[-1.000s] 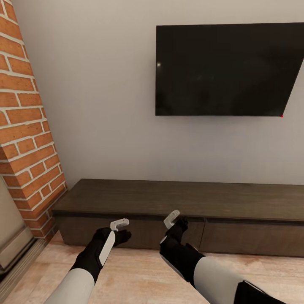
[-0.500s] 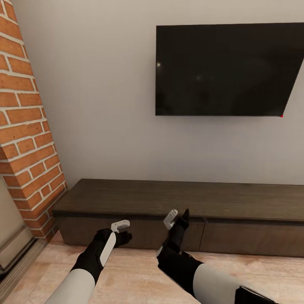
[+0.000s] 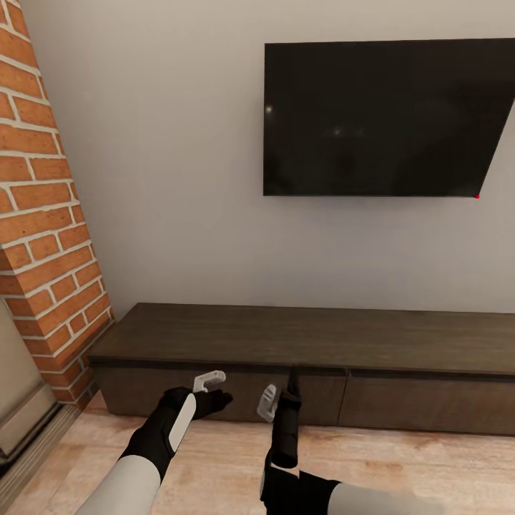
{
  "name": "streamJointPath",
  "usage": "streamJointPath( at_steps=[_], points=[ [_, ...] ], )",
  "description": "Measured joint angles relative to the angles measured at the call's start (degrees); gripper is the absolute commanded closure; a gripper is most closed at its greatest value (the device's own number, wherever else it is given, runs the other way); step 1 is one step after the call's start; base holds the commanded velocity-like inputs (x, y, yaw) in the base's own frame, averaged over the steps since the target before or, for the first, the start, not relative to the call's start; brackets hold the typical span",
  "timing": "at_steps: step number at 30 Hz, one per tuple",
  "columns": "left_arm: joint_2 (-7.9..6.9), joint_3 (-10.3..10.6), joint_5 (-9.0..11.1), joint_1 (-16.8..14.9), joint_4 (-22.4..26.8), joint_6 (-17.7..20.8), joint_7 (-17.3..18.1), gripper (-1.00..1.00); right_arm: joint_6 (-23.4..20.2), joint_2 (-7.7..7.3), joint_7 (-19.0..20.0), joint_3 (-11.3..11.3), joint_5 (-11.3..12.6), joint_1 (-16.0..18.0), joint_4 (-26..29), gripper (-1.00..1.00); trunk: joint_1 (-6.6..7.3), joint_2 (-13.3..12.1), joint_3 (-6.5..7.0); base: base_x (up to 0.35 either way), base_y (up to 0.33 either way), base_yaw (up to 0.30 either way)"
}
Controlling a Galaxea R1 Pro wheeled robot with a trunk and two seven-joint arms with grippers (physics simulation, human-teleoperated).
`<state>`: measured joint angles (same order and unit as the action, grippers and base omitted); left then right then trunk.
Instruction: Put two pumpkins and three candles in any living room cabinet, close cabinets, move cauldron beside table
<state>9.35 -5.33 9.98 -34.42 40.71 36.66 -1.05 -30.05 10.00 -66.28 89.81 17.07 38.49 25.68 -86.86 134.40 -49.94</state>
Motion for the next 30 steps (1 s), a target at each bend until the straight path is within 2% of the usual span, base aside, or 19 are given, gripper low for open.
streamJointPath(
  at_steps=[7,13,16,17,20,30],
  points=[
    [0.00,0.0,0.1,0.0,0.0,0.0,0.2,-1.00,-0.1,0.00,4.8,1.1,0.0,-1.6,0.1,-1.00,0.00,0.0,0.00,0.000,0.000,0.000],
    [0.00,0.1,0.1,0.0,0.0,0.0,0.3,-1.00,0.2,0.00,7.9,1.0,0.1,-1.8,0.3,-1.00,0.00,0.0,0.00,0.000,0.000,0.000],
    [0.00,0.1,0.1,0.0,0.0,0.0,0.3,-1.00,1.8,0.00,12.4,0.8,-0.1,-1.8,0.3,-1.00,0.00,0.0,0.00,0.000,0.000,0.000],
    [0.00,0.1,0.1,0.0,0.0,0.0,0.3,-1.00,2.6,0.00,15.0,0.8,-0.2,-1.8,0.3,-1.00,0.00,0.0,0.00,0.000,0.000,0.000],
    [0.07,0.1,0.2,0.0,0.0,0.0,0.3,-1.00,3.6,0.00,18.6,0.7,-0.4,-1.8,0.4,-1.00,0.00,0.0,0.00,0.000,0.000,0.000],
    [0.20,0.4,0.2,0.0,0.0,0.0,0.3,-1.00,4.7,0.00,22.0,0.6,-0.5,-1.2,0.5,-1.00,0.00,0.0,0.00,0.000,0.000,0.000]
  ],
)
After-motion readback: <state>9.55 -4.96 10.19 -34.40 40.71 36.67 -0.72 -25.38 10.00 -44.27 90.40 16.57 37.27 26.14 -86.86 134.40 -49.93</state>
